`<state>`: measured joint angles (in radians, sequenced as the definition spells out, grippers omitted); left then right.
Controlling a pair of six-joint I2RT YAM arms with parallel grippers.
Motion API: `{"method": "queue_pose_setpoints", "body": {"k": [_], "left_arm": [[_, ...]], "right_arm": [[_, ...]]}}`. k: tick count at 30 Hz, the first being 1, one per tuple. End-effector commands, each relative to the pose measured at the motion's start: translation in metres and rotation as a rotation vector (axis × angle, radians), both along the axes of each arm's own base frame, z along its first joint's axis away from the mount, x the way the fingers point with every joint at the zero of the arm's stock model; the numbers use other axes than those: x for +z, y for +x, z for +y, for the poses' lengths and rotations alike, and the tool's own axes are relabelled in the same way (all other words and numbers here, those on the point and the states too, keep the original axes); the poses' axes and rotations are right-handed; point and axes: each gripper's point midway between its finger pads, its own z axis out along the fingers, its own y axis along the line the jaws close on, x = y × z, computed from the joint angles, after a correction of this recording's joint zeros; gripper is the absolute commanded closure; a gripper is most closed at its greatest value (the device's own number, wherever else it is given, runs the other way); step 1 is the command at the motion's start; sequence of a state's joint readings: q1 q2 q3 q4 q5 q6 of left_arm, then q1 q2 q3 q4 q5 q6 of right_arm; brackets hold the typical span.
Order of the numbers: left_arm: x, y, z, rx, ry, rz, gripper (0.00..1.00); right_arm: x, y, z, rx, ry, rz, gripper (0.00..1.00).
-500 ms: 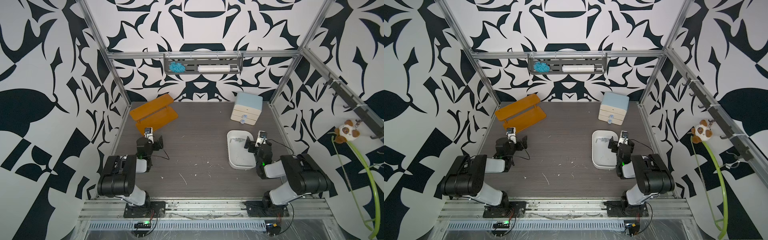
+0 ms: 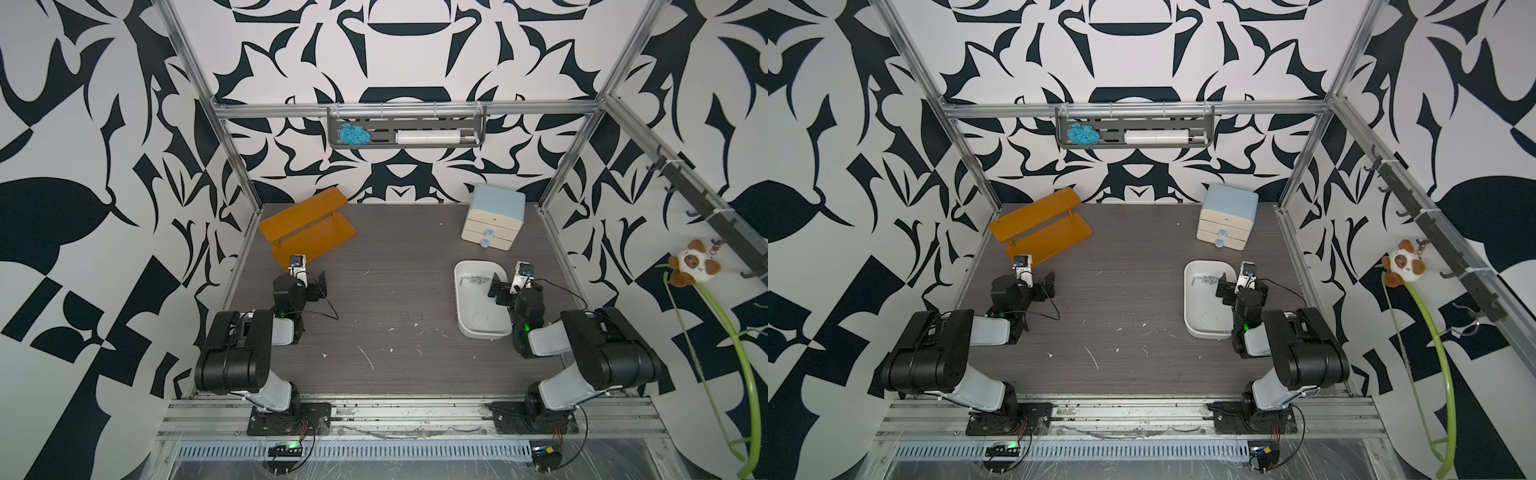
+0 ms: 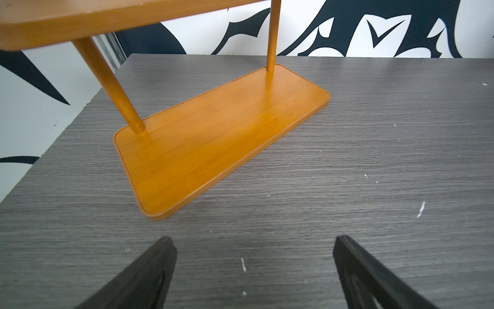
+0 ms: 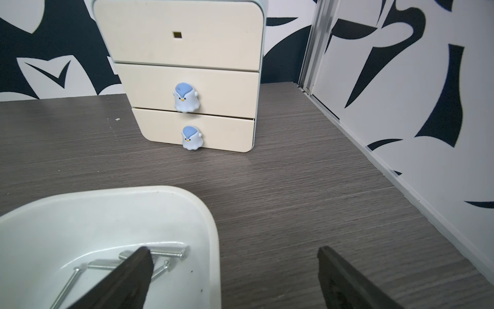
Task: Take out the screws from the storage box
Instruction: Move the storage box to the center of the board.
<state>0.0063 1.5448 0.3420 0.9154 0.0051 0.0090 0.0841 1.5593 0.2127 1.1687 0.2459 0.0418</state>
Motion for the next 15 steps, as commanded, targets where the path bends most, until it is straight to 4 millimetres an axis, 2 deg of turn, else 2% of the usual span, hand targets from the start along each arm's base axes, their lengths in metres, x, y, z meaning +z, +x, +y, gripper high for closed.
{"method": "queue_pose_setpoints", "body": {"k": [1, 5, 7, 9, 12, 15], "left_arm": [[0.008, 0.004, -0.002, -0.015, 0.005, -0.025, 0.01], [0.008, 0.004, -0.002, -0.015, 0.005, -0.024, 0.01], [0.011, 0.002, -0.004, -0.025, -0.004, -0.038, 0.01], [0.020, -0.002, -0.015, -0.080, 0.018, -0.087, 0.01], [0.035, 0.003, -0.003, 0.044, 0.054, -0.017, 0.01], [0.042, 0.005, 0.026, 0.252, 0.010, 0.175, 0.01]], "right_arm": [[0.016, 0.006, -0.001, -0.001, 0.011, -0.054, 0.00], [0.017, 0.005, -0.001, -0.004, 0.011, -0.058, 0.00], [0.026, 0.006, -0.005, -0.040, 0.014, -0.074, 0.00], [0.035, 0.005, -0.010, -0.085, 0.006, -0.057, 0.00], [0.055, -0.003, -0.010, -0.132, -0.010, -0.090, 0.00], [0.079, -0.006, -0.008, -0.174, 0.074, -0.091, 0.00]]}}
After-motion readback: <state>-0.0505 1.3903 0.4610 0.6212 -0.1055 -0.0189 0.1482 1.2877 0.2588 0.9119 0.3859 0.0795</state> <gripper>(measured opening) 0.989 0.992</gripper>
